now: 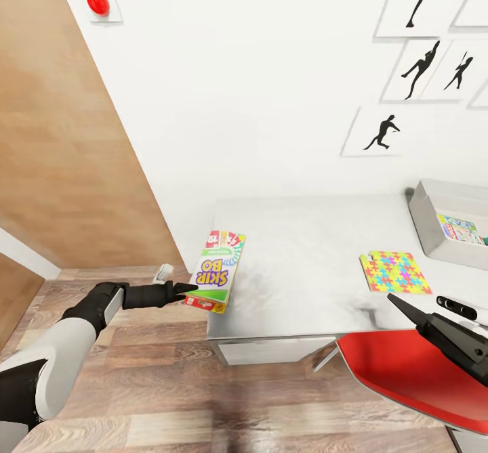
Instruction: Put all the toys in the child's room - the three board games (two on the bed and one on the table), the two jigsaw puzzles on the table, and the tennis ball on the table - inside the toy box on the table in the child's room.
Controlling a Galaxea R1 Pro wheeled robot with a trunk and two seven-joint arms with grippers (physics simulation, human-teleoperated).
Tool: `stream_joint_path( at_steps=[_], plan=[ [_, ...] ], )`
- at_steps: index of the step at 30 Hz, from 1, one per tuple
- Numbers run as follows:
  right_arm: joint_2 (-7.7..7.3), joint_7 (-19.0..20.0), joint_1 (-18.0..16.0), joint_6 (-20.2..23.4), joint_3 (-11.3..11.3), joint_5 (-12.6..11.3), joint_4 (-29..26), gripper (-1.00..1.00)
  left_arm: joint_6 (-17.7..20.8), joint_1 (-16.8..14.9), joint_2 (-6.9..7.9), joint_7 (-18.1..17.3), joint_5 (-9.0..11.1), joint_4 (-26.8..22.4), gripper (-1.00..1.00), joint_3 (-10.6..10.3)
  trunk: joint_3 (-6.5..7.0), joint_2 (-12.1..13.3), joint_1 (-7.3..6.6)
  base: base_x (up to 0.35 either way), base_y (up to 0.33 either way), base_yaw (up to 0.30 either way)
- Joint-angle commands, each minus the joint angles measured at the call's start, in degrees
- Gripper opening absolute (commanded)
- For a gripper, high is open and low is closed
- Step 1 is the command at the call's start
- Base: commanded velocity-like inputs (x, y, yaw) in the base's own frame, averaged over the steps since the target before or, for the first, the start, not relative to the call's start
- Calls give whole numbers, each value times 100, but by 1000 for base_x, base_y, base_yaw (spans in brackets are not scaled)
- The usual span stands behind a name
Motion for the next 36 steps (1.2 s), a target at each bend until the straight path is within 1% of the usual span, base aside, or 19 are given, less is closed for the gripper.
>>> stream_joint_path(
  at_steps=[1,12,33,34,36],
  plan=[
    [-2,4,-3,50,0,-20,0,100,46,-4,-4,-32,-49,-2,100,44,-8,-8,2,0,-12,0],
    [-2,4,-3,51,-1,-19,2,100,47,-4,-4,-27,-49,-3,100,44,-8,-8,2,0,-138,0],
    [-2,4,-3,47,-1,-21,1,100,47,-4,-4,-31,-49,-3,100,48,-8,-8,2,0,-9,0],
    [-2,4,-3,45,-1,-20,2,100,47,-4,-4,-32,-49,-3,-100,50,-8,-8,2,0,0,0],
    [-2,4,-3,44,-1,-21,2,100,45,-4,-4,-32,-49,-3,-100,50,-8,-8,2,0,0,0]
  ],
)
